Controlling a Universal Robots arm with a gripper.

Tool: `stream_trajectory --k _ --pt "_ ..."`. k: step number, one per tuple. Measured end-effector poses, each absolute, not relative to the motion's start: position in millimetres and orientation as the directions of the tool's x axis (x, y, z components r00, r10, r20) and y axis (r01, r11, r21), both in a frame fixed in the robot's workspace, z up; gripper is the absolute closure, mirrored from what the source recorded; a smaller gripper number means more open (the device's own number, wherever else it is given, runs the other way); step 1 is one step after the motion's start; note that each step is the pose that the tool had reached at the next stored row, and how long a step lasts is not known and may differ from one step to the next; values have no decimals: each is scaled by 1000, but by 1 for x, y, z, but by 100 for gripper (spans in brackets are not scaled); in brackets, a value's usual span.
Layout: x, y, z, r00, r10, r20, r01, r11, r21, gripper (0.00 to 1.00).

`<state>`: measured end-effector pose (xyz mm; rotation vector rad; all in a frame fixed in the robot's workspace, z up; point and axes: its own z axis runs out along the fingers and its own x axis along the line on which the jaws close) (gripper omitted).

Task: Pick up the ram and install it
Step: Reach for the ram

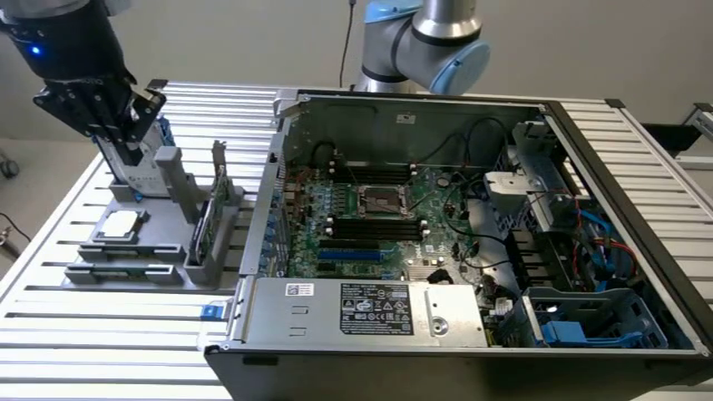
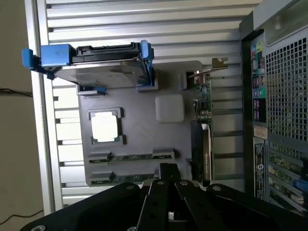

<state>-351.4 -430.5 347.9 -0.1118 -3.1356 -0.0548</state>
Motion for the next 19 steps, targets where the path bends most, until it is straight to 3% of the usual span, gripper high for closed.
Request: stream_trajectory --k 19 --pt "-386 -474 326 -997 71 21 72 997 33 89"
